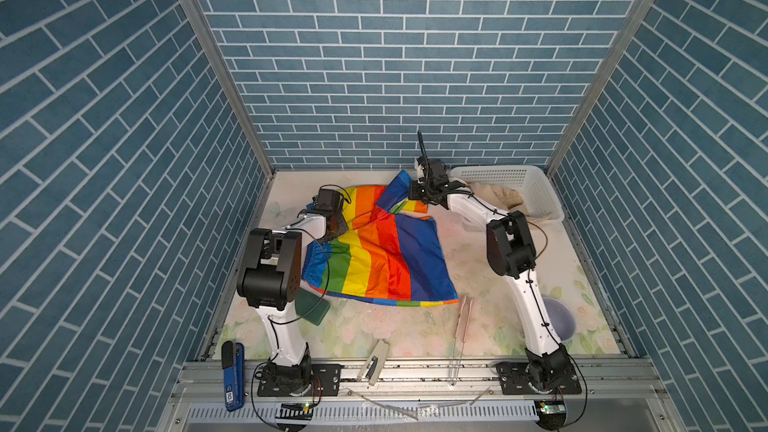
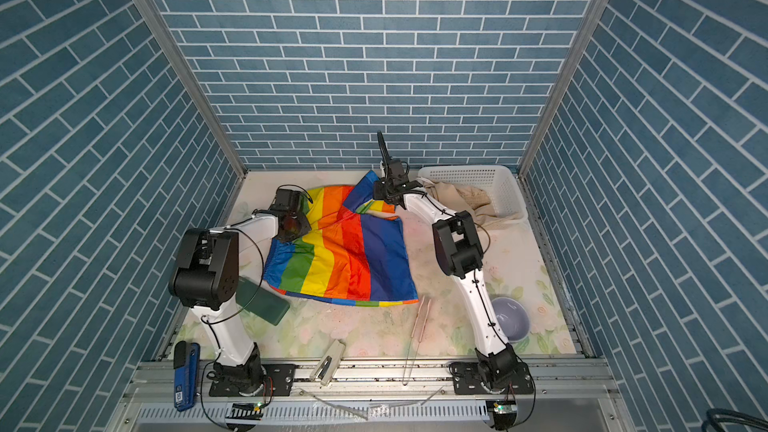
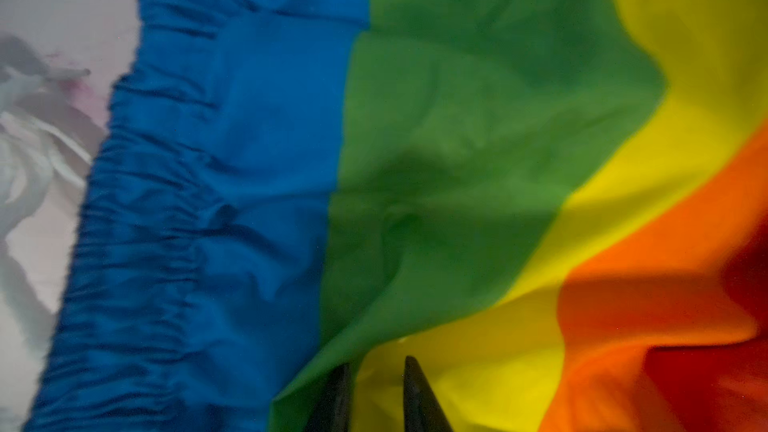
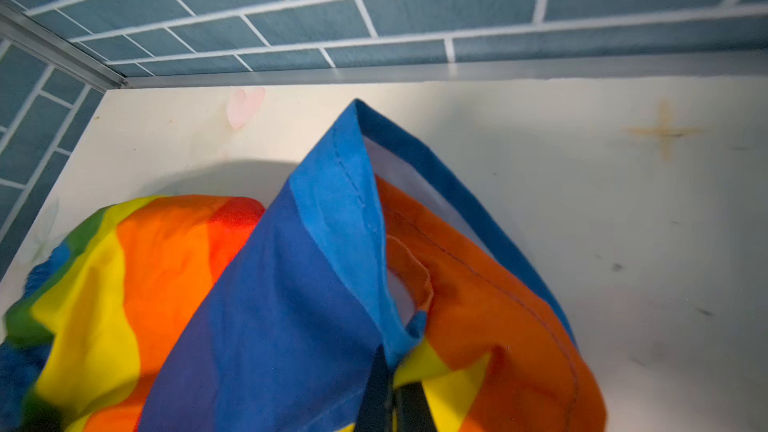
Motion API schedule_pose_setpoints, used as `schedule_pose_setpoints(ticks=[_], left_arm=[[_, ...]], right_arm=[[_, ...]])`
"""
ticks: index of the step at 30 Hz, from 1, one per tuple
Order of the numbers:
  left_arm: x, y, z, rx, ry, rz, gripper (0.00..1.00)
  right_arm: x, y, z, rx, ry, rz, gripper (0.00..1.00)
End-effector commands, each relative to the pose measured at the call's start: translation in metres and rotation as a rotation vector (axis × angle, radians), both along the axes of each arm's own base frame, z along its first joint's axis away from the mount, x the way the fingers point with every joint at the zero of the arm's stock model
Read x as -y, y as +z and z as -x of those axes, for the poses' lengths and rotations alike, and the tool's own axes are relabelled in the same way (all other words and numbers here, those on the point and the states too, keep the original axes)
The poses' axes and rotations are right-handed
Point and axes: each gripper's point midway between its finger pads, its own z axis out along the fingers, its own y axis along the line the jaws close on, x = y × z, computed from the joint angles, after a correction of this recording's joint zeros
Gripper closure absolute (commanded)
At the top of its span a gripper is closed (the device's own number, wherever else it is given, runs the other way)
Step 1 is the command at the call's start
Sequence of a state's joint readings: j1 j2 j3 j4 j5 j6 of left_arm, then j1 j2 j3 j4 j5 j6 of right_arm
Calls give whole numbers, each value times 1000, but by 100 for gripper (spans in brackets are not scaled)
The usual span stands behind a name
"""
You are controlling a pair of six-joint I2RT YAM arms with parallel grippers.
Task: Fold and stack the shorts
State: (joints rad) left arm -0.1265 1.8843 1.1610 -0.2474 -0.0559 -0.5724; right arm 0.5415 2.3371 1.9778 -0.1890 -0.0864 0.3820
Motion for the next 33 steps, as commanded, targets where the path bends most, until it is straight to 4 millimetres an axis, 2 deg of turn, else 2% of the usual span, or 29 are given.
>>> schedule_pose_setpoints(ticks=[1,5,7,14,15,17,18,21,23,25,31,33], left_arm=[[-5,-9,8,-27,12,-3,76],[-8,-14,11,-40,18,-2,78],[-8,-15,11,-40,19,-1,78],[-8,-12,10,-32,19,9,78],[-8,-11,10,-32,19,9,78],[-8,-8,10,-27,22,7,79],[-9,-6,10,-27,25,3,78],[-13,3,13,-27,40,-14,78],[-16,15,13,-12,60,-11,76],[-16,32,9,19,68,-6,70],[-11,95,-12,169,65,35,48],[-9,106,-22,196,56,38,41]], right_arm=[[25,82,4,225,-57,-8,100],[40,77,39,199,-63,-44,100],[47,64,58,173,-70,-48,100],[64,-26,130,-46,-88,-12,100],[65,-36,137,-74,-89,-8,99],[69,-48,147,-109,-92,-3,90],[72,-50,150,-112,-97,0,87],[81,-49,157,-115,-114,26,66],[87,-40,161,-110,-116,51,53],[97,-33,167,-110,-130,87,46],[117,3,185,-67,-148,174,47],[116,9,185,-68,-139,203,48]])
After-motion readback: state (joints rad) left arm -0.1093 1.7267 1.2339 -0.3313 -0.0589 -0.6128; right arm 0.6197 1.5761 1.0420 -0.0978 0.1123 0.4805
